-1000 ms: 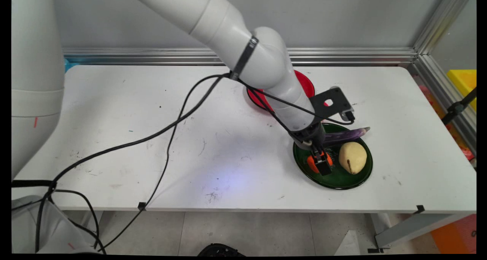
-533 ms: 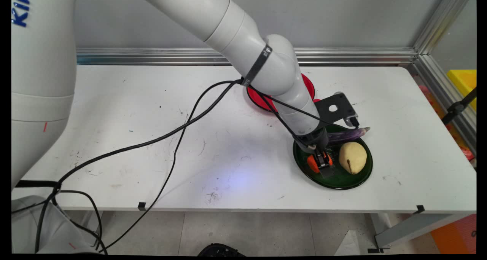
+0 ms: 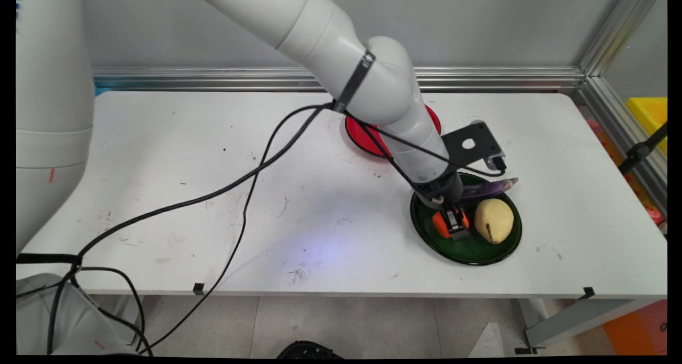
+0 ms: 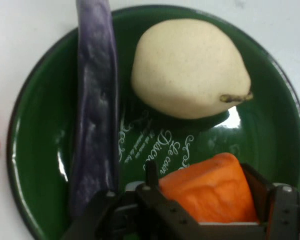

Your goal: Place the picked object on the table

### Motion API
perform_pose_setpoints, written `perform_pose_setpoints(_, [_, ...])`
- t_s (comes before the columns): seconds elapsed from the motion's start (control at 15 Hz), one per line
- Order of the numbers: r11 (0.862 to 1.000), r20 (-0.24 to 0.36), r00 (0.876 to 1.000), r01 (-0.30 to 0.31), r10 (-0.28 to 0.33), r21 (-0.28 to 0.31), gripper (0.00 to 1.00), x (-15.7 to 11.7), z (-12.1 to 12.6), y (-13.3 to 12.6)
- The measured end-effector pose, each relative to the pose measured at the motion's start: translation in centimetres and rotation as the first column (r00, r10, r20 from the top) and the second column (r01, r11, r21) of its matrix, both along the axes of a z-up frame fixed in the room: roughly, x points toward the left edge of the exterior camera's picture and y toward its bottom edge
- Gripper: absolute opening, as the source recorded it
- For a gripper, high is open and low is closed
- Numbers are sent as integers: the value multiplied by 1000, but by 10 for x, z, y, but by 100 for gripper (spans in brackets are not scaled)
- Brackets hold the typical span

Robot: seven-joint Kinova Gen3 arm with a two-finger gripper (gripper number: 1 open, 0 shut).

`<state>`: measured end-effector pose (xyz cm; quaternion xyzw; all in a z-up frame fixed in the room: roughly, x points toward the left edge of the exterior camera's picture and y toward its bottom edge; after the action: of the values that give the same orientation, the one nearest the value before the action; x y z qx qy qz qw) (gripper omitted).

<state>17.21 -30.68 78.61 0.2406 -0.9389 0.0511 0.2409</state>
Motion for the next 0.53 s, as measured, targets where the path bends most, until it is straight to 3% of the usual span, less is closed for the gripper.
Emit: perform_pose_setpoints(0.53, [999,-22,999,25,-26,-46,0,42,59,19])
